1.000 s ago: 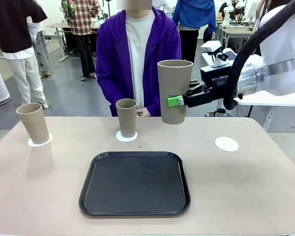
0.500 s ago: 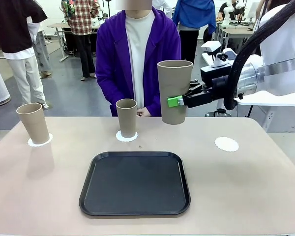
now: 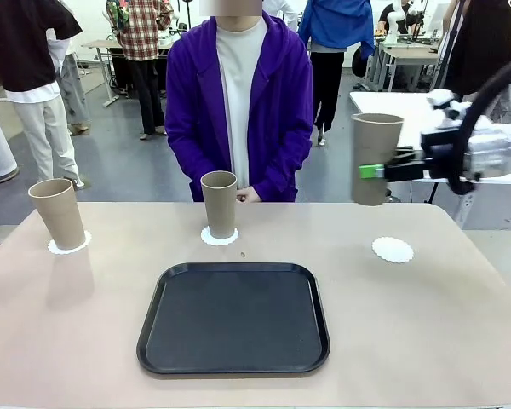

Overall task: Place coasters on the table and set cups on them.
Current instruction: Take one Reusable plastic cup from the Flat Tray and place it on a coaster set by the human.

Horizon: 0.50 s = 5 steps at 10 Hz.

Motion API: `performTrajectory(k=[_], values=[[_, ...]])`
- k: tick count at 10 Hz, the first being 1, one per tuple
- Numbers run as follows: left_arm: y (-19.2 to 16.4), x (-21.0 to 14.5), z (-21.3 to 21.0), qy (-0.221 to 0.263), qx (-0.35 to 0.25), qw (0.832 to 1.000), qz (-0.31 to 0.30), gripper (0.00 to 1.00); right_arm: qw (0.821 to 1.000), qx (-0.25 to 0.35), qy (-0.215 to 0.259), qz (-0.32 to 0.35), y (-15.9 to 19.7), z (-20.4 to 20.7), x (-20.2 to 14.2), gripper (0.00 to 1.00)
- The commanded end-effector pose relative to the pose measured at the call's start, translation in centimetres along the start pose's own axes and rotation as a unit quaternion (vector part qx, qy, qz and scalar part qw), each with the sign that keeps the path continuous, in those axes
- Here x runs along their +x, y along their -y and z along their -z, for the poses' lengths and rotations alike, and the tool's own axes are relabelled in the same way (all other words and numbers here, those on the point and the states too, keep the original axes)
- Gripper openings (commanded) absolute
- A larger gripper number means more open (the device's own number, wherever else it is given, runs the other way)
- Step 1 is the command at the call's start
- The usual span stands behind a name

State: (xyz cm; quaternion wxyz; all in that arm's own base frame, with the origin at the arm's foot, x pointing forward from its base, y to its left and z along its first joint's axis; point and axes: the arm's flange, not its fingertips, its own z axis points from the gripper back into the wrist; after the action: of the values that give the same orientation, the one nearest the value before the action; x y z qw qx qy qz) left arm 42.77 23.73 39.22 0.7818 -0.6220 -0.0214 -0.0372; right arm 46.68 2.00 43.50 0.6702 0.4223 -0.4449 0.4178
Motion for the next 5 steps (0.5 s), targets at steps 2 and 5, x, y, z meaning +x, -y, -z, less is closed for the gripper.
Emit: performTrajectory(k=[2, 5], values=[[0.2, 0.1, -0.1, 0.003, 0.001, 1.0, 0.002, 1.0, 0.998, -0.05, 0.035, 0.002, 3.4, -5.7, -1.5, 0.84], [0.2, 0.1, -0.1, 0.003, 0.001, 1.0, 0.002, 1.0, 0.995, -0.081, 0.053, 0.008, 5.5, -9.7, -3.0, 0.84]])
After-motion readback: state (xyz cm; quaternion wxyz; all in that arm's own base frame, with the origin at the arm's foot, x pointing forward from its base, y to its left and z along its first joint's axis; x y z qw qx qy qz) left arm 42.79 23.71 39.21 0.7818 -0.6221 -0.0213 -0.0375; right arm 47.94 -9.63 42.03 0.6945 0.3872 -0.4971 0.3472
